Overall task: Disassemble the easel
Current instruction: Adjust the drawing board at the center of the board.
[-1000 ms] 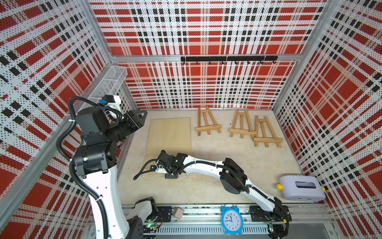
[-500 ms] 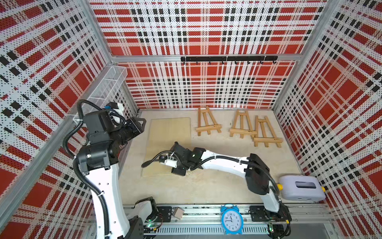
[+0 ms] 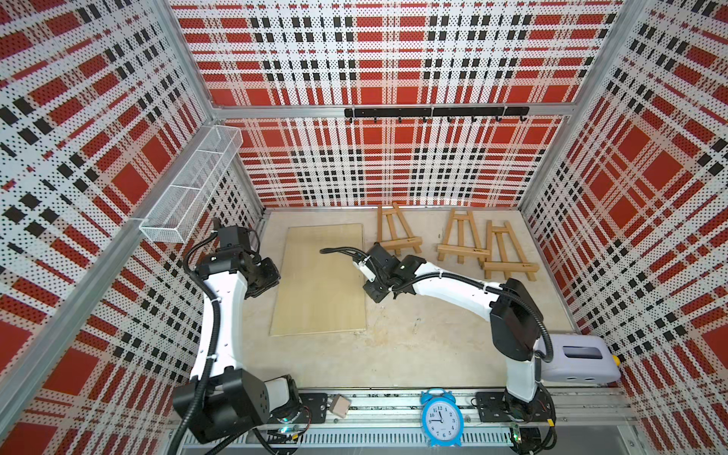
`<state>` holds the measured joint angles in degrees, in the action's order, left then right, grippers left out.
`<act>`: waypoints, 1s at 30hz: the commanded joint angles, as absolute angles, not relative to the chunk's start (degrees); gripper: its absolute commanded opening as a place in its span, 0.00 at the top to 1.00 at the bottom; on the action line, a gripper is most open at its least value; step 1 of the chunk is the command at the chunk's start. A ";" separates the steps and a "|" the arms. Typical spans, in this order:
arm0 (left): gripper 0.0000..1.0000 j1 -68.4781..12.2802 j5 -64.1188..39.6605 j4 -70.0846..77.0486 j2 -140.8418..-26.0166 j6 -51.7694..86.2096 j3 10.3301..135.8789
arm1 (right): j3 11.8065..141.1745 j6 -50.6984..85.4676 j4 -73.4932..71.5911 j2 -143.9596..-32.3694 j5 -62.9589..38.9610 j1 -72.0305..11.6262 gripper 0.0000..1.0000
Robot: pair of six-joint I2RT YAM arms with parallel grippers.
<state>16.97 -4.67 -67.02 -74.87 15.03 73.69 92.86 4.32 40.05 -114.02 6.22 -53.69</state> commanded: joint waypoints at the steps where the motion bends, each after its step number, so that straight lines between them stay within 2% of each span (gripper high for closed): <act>1: 0.68 19.08 0.02 -64.16 -79.80 12.10 71.19 | 94.85 6.73 44.94 -116.61 7.54 -53.97 0.86; 7: 0.69 24.70 -3.25 -59.20 -87.72 10.92 68.23 | 92.37 9.30 44.87 -117.85 7.08 -53.98 0.87; 15: 0.69 28.93 -1.08 -58.38 -94.96 8.29 71.08 | 90.19 11.46 40.85 -119.24 1.97 -54.02 0.87; 22: 0.77 29.09 -4.09 -58.21 -103.18 7.38 71.38 | 90.37 11.95 39.29 -120.58 -1.36 -54.32 0.87; 30: 0.78 29.33 -4.90 -55.86 -105.42 7.12 69.79 | 92.03 12.30 40.33 -122.37 -2.57 -55.41 0.87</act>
